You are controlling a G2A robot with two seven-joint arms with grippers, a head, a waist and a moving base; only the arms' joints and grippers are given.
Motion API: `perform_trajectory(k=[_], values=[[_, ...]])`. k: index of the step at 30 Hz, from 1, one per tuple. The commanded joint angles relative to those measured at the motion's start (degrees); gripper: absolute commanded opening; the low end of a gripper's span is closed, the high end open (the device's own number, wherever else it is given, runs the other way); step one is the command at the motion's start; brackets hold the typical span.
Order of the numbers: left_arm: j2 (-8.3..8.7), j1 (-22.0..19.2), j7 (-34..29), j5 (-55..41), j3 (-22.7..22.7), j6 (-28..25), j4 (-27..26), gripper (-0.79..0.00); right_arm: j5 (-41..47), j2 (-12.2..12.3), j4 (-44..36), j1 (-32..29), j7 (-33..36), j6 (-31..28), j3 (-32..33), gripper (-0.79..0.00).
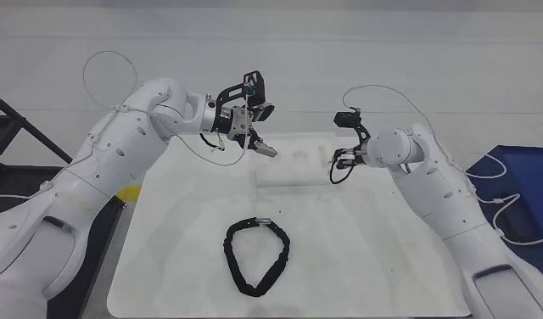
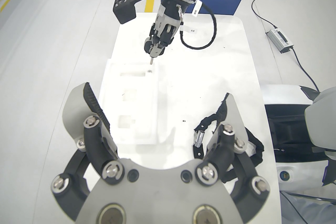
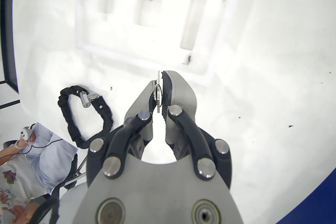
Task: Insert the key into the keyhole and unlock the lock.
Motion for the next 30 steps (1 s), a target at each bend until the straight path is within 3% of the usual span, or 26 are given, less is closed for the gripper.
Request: perform_trajectory(k=[1, 17, 23, 30], values=[[0.0, 0.0, 0.0, 0.0, 0.0, 0.0, 0.0, 0.0, 0.8, 0.8, -2.2, -1.3, 1.7, -0.7, 2.3, -0.785], [0.0, 0.0, 0.0, 0.0, 0.0, 0.0, 0.0, 0.0, 8.7, 5.8, -19.6, -10.3, 9.7, -4.7, 19.4, -0.785], [0.0, 0.0, 0.0, 0.0, 0.0, 0.0, 0.0, 0.0, 19.3, 6.4, -21.1, -12.8, 9.7, -7.3, 24.3, -0.785], [0.0, 0.0, 0.0, 0.0, 0.0, 0.0, 0.0, 0.0, 24.5, 7.0, -22.8, -13.9, 9.7, -9.1, 26.4, -0.785]])
